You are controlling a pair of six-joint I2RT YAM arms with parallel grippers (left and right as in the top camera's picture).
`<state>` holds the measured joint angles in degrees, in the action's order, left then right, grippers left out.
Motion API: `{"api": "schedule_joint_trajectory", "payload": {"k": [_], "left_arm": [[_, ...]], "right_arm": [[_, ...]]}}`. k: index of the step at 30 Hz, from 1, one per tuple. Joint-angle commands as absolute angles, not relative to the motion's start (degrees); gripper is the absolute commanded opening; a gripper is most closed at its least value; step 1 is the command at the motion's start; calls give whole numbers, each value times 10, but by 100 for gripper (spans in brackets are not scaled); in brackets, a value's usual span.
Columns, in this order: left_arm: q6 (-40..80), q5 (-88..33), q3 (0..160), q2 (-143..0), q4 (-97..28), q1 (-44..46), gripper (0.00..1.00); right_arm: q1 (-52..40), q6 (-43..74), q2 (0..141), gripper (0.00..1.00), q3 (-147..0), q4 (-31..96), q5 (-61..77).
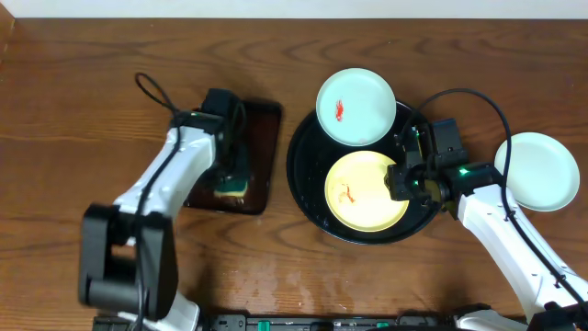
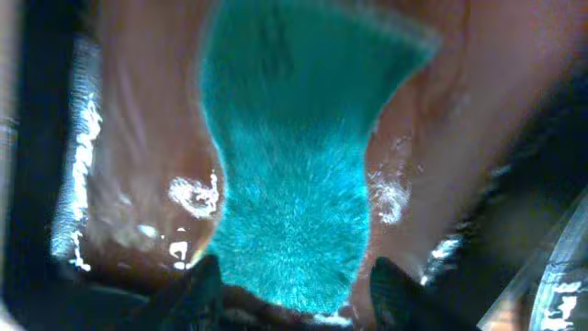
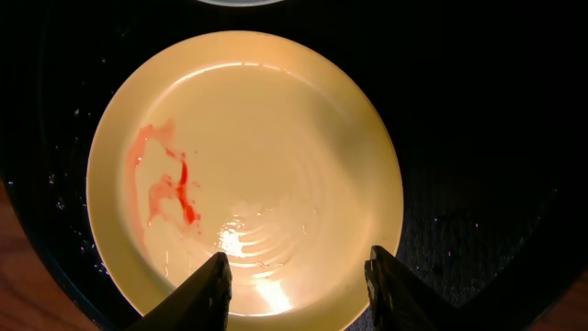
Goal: Clean dirty plates on tray and stack at the side
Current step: 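Dip the sponge in the water tray with the left gripper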
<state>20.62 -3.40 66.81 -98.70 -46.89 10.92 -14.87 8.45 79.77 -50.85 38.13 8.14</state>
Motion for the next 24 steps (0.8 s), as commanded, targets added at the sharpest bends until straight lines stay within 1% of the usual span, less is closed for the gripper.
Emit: {"api": "schedule_joint_trajectory", "payload": {"k": [1,9,10,12,13,14,17,23,24], "left_arm": [[201,21,672,-964,-448,105,56],[201,37,657,-1032,-360,105,57],[201,37,657,-1043,-355,105,56],[201,37,657,-1063,-348,105,51],[201,36,657,-1069,-346,105,47],[201,36,657,-1075,-345,105,39],[201,36,657,-1081,-344,105,8],[195,30,686,-1054,-389,105,8],[195,23,692,-1044,-400,105,28]], "right_arm": [[-153,76,795,47,-518,382,84],[-153,81,795,47,-518,382,84],[-153,83,795,47,-518,382,84],[-153,83,795,47,-518,382,84],[-153,83,795,47,-518,382,84],[-153,83,795,47,-518,382,84],[-153,83,795,47,-518,382,85],[-153,92,795,46,-518,382,84],[-153,92,795,46,-518,382,84]]}}
